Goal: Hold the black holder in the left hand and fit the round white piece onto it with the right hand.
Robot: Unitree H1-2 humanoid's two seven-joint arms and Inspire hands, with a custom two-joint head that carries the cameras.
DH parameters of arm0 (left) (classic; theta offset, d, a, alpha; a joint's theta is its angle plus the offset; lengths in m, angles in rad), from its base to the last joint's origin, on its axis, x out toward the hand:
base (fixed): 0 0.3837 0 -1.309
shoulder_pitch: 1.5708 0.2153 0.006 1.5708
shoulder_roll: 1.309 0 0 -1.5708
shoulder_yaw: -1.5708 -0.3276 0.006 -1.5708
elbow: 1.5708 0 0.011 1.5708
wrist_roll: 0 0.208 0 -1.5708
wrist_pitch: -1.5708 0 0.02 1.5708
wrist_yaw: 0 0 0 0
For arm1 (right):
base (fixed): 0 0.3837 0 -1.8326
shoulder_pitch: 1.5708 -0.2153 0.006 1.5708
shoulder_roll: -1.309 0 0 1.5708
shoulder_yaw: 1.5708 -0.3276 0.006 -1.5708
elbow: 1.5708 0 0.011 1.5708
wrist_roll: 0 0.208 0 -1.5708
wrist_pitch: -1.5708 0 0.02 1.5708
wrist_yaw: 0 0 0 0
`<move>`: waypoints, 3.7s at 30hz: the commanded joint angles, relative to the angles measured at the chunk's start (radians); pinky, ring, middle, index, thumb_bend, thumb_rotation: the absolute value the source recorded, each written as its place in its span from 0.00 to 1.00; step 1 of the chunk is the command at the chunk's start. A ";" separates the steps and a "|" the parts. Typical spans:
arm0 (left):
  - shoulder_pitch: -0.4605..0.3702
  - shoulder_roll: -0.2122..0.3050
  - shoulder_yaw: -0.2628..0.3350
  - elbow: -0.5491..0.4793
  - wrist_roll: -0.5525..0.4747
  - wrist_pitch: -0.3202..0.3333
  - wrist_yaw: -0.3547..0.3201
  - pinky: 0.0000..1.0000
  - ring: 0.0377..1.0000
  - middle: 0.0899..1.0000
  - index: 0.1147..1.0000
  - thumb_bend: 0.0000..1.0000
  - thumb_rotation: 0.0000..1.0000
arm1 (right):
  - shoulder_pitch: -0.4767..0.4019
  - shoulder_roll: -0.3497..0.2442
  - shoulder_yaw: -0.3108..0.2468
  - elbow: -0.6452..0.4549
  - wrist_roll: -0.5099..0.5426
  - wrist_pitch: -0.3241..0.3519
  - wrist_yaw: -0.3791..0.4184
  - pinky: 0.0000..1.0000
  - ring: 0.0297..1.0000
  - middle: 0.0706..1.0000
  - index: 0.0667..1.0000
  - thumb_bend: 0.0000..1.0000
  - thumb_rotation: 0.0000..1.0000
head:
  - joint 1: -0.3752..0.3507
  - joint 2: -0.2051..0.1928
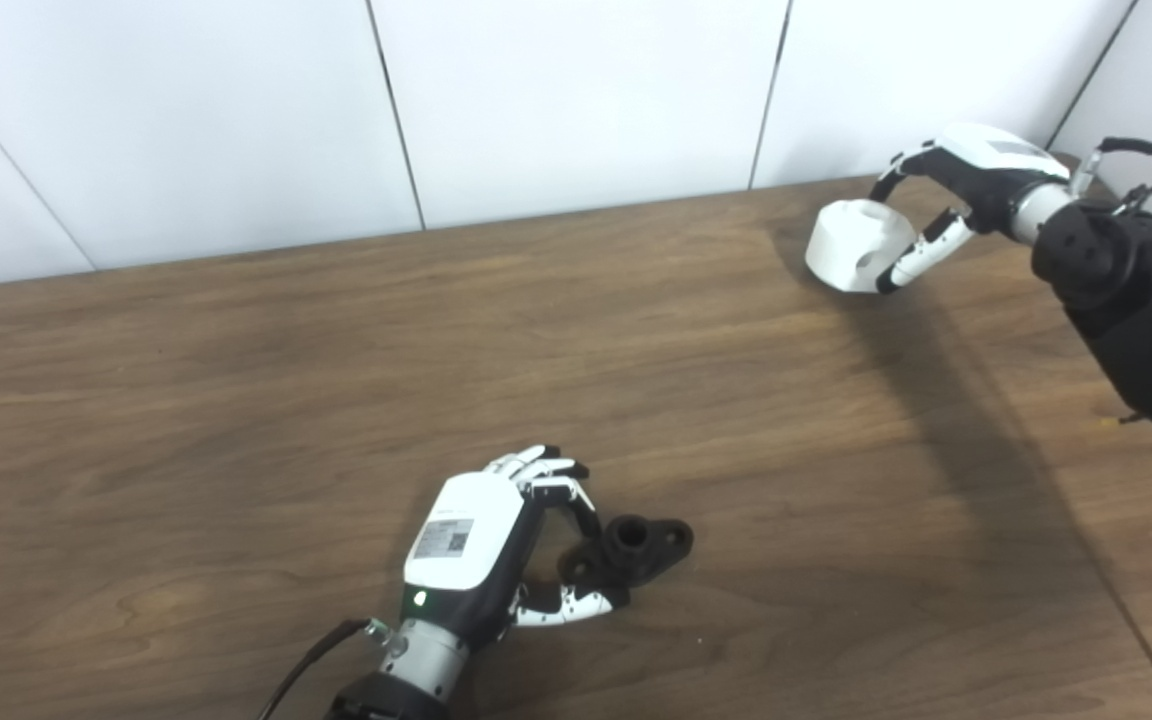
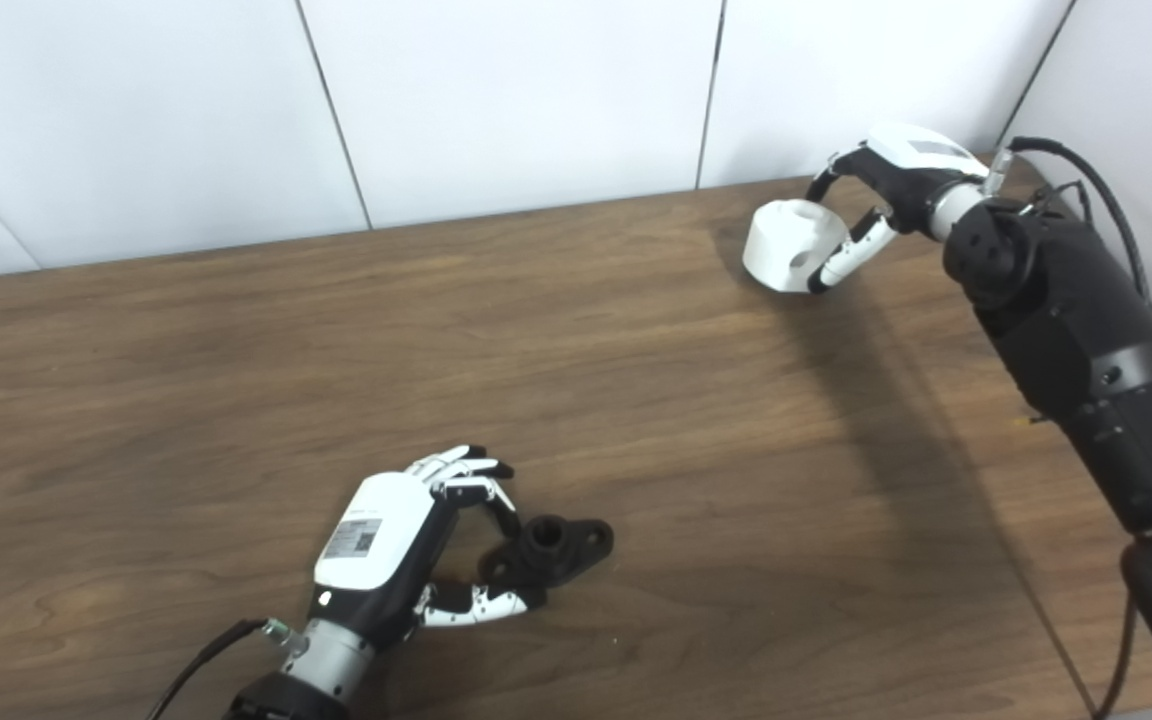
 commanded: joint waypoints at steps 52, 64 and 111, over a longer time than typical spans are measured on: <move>0.018 0.002 0.002 0.094 0.003 0.051 -0.047 0.82 0.87 0.77 0.42 0.52 0.05 | -0.098 -0.029 0.038 -0.011 -0.059 -0.020 0.083 1.00 1.00 0.93 0.79 0.95 0.22 | -0.009 -0.011; 0.014 0.006 0.000 0.095 0.006 0.051 -0.053 0.83 0.87 0.76 0.42 0.52 0.05 | -0.100 -0.018 0.035 -0.001 -0.057 -0.039 0.058 1.00 1.00 0.92 0.76 0.93 0.22 | -0.009 -0.003; 0.003 0.009 0.009 0.125 -0.011 0.044 -0.036 0.81 0.88 0.77 0.42 0.52 0.05 | -0.070 -0.022 0.022 -0.011 -0.057 -0.053 0.050 1.00 1.00 0.91 0.67 0.84 0.12 | -0.009 -0.009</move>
